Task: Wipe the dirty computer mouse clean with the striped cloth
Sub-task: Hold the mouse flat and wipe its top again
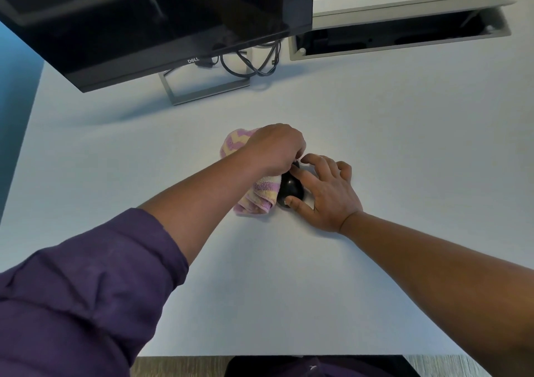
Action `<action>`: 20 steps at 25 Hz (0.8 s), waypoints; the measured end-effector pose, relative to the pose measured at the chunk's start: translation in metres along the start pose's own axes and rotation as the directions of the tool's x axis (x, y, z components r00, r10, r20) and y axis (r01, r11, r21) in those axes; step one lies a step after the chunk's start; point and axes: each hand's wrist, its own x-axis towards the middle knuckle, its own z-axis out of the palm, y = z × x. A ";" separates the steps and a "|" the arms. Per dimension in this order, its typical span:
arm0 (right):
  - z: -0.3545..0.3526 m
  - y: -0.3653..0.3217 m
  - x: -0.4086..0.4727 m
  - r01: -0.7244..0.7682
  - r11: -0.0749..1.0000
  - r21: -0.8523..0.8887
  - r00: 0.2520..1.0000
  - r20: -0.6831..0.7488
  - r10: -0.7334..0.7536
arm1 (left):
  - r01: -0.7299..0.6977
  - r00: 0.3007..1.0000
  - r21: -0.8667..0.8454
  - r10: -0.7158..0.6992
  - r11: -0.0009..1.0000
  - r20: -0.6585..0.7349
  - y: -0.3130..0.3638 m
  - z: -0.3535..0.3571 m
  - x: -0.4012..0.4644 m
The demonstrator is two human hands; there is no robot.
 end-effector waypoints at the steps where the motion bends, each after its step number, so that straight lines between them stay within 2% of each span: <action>1: 0.000 0.000 0.000 -0.001 1.000 -0.002 1.000 -0.003 0.001 | -0.017 1.000 0.070 0.017 0.997 -0.003 0.002 -0.001 -0.001; 3: 0.000 0.000 -0.001 -0.001 1.000 -0.005 1.000 0.001 0.001 | -0.004 0.999 0.131 0.010 0.991 -0.044 0.005 -0.001 -0.006; 6: -0.001 0.000 -0.001 0.000 1.000 -0.007 1.000 0.007 0.000 | 0.071 0.995 0.072 -0.066 0.995 -0.075 0.003 0.005 -0.014; 10: -0.002 -0.001 -0.001 0.006 1.000 -0.008 1.000 -0.004 -0.006 | 0.188 0.976 -0.079 -0.195 0.979 -0.092 0.003 0.013 -0.028; 13: -0.003 -0.003 -0.002 -0.003 1.000 0.006 1.000 -0.013 0.003 | 0.283 0.948 -0.245 -0.310 0.927 -0.077 0.006 0.017 -0.041; 20: -0.005 -0.004 -0.003 -0.023 1.000 -0.003 1.000 -0.001 0.023 | 0.345 0.918 -0.502 -0.395 0.793 0.007 0.000 0.025 -0.078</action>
